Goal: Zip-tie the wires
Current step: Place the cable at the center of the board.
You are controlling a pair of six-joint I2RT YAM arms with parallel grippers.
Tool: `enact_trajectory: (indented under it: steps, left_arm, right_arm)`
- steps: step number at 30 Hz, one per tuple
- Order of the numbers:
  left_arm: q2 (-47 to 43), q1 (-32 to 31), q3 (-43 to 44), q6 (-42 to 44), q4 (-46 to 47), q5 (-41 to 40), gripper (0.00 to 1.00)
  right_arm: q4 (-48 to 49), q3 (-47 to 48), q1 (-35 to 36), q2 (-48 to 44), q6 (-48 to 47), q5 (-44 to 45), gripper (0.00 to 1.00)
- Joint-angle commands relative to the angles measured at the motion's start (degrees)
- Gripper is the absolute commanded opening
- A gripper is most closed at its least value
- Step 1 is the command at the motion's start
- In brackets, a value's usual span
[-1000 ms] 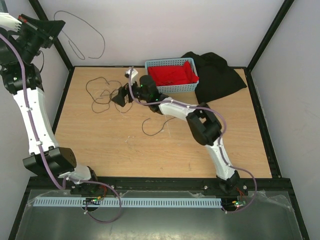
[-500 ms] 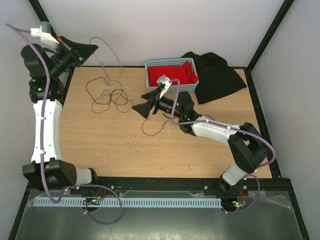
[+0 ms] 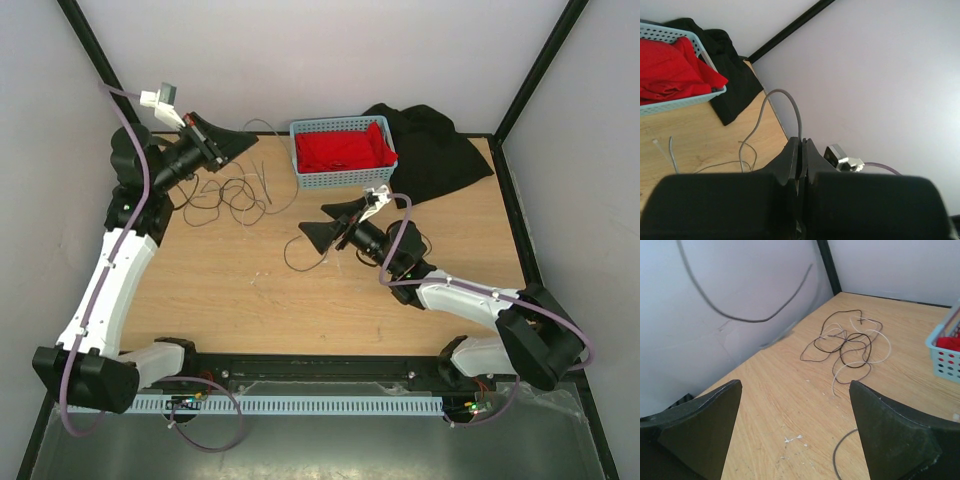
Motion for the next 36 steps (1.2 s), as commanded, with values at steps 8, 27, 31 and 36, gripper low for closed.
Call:
enact_trajectory:
  steps: [8, 27, 31, 36]
  left_arm:
    - [-5.98, -5.62, -5.53, -0.70, 4.49, -3.70, 0.00]
    - [-7.22, -9.22, -8.94, -1.60, 4.62, -3.26, 0.00]
    - [-7.81, -9.27, -9.45, -1.62, 4.76, -3.42, 0.00]
    - [-9.06, -9.00, -9.42, -0.19, 4.79, -3.29, 0.00]
  right_arm:
    - [7.20, -1.25, -0.18, 0.60, 3.07, -2.22, 1.00]
    - [12.54, 5.10, -0.05, 11.98, 5.51, -3.13, 0.95]
    - [13.70, 6.33, -0.04, 14.00, 6.20, -4.45, 0.77]
    - [11.31, 4.97, -0.17, 13.26, 3.10, -3.15, 0.43]
